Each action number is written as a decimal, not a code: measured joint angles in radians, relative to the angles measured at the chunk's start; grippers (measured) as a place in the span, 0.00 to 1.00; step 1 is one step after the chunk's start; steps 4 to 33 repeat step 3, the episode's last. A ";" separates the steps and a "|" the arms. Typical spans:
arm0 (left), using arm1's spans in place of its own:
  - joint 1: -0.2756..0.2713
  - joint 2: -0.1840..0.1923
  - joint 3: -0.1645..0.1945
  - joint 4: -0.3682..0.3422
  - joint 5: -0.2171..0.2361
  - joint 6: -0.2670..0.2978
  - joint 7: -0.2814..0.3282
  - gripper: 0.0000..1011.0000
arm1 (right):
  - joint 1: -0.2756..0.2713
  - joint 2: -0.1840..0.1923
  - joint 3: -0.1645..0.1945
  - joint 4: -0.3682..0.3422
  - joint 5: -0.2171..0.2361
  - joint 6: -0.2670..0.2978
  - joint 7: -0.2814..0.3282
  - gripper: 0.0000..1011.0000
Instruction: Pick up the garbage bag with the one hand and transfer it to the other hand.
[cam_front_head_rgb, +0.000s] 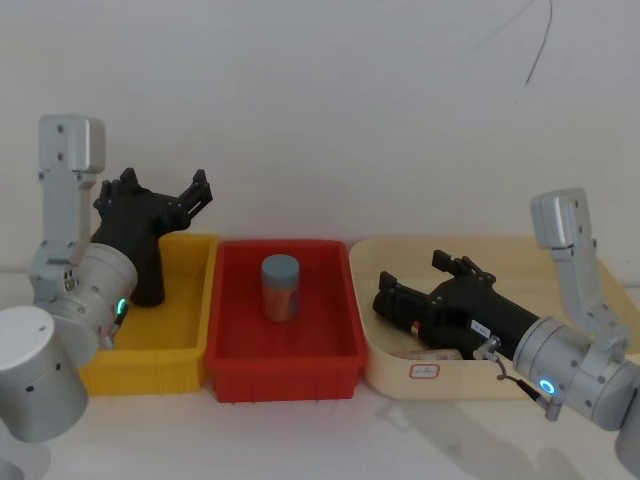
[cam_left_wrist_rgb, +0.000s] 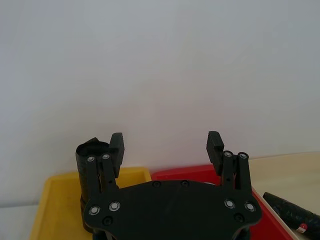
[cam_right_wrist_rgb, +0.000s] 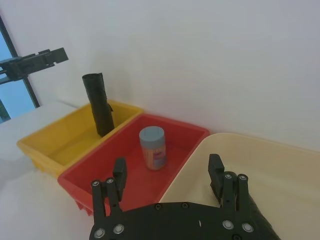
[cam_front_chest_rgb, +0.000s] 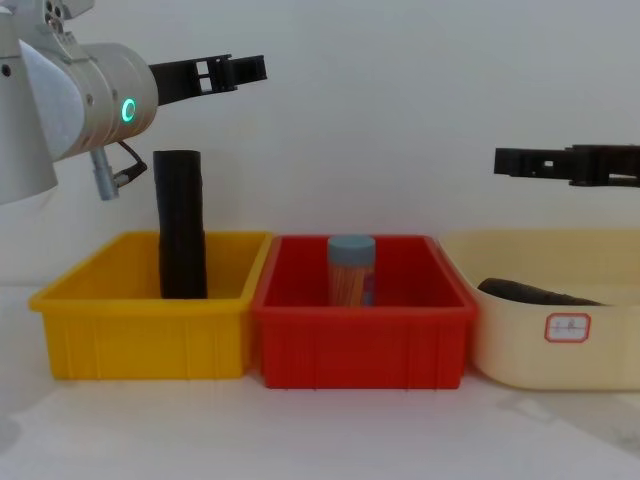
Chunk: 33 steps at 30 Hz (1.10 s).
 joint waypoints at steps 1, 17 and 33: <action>0.000 0.000 0.000 0.000 0.000 0.000 0.000 0.99 | -0.003 0.000 -0.001 -0.003 0.000 -0.003 0.001 0.99; 0.000 0.000 0.000 0.000 0.000 0.000 0.000 0.99 | -0.006 0.000 -0.001 -0.007 0.001 -0.005 0.001 0.99; 0.000 0.000 0.000 0.000 0.000 0.000 0.000 0.99 | -0.006 0.000 -0.001 -0.007 0.001 -0.005 0.001 0.99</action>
